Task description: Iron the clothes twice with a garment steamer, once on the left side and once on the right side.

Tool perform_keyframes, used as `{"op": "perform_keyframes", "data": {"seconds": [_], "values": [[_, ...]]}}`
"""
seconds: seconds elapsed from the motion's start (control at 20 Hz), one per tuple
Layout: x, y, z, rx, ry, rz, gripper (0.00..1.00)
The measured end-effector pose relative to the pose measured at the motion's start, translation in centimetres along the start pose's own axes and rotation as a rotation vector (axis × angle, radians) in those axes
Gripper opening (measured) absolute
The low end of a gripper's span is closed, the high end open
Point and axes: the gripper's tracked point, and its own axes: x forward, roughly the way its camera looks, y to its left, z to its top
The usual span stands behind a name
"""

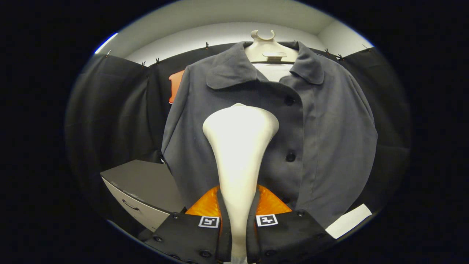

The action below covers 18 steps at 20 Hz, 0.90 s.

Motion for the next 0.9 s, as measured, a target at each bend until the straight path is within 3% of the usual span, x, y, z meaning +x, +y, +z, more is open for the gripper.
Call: {"op": "perform_keyframes", "data": {"seconds": [0.45,0.9], "values": [[-0.7,-0.7,-6.7,0.019,0.080,-0.019,0.23],[-2.0,-0.9,-16.2,0.015,0.171,-0.009,0.23]]}}
